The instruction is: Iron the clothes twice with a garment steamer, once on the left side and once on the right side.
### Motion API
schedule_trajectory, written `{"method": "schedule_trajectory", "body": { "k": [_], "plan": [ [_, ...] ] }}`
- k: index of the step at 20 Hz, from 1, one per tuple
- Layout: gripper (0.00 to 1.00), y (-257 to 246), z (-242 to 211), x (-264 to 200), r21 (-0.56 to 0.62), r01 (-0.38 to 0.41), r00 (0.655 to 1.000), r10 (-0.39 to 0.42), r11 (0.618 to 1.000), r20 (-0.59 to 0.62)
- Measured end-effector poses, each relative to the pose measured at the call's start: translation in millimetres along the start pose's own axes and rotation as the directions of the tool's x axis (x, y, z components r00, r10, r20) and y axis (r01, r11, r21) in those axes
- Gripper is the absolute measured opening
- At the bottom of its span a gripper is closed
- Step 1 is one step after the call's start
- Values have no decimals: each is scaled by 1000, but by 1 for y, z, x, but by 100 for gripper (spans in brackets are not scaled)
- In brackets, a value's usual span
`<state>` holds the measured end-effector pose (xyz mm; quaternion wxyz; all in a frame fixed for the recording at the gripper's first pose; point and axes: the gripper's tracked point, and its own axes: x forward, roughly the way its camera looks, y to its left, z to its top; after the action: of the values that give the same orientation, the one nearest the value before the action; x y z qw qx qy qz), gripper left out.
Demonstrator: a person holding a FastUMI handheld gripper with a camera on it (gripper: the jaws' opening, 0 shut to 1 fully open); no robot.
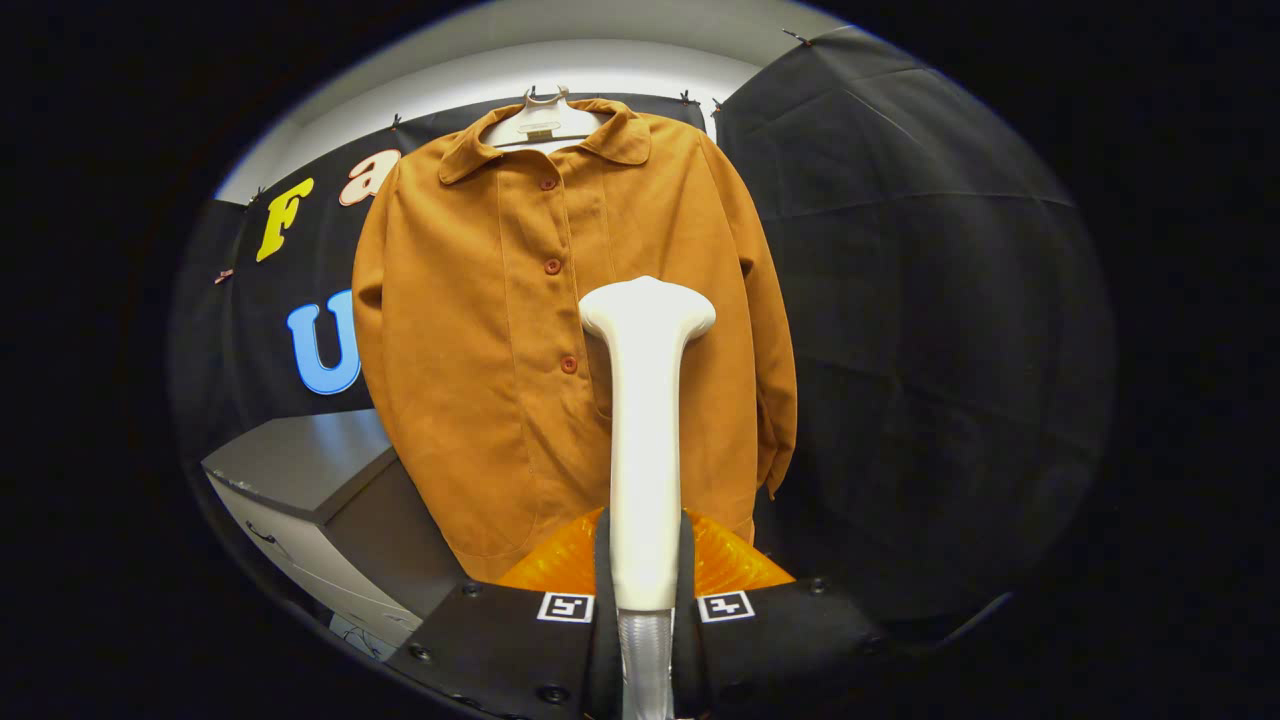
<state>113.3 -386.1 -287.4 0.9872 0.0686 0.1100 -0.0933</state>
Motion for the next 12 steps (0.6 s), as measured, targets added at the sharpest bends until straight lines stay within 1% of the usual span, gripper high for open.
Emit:
{"method": "schedule_trajectory", "body": {
  "k": [9,12],
  "plan": [
    [23,3,-47,-21,-19,39,993,-41,999,-109],
    [23,6,-52,-33,-13,53,991,-54,999,-124]
  ]
}}
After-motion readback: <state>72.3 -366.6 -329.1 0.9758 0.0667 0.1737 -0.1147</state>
